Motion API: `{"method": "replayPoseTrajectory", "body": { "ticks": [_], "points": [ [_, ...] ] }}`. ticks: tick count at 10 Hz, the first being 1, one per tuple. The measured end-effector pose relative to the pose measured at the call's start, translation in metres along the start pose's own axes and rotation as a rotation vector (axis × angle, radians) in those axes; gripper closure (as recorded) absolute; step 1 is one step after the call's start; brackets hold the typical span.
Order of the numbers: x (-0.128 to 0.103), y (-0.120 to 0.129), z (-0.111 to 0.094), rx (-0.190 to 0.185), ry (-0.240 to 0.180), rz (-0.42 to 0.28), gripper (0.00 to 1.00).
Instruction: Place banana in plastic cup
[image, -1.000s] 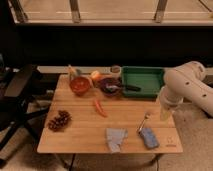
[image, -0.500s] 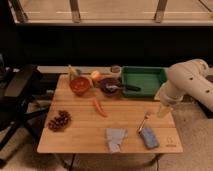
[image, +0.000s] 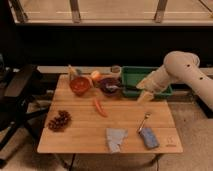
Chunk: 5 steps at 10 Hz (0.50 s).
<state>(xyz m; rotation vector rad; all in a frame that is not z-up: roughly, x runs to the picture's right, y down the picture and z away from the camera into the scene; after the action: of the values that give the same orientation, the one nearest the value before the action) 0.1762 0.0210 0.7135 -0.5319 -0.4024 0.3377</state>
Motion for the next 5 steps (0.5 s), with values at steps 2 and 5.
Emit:
{"method": "replayPoseTrajectory", "body": {
  "ticks": [2, 5],
  "points": [
    [-0.0048, -0.0022, 0.0009, 0.001, -0.019, 0.006, 0.35],
    [-0.0050, -0.0020, 0.0013, 0.000, -0.019, 0.006, 0.35]
  ]
}}
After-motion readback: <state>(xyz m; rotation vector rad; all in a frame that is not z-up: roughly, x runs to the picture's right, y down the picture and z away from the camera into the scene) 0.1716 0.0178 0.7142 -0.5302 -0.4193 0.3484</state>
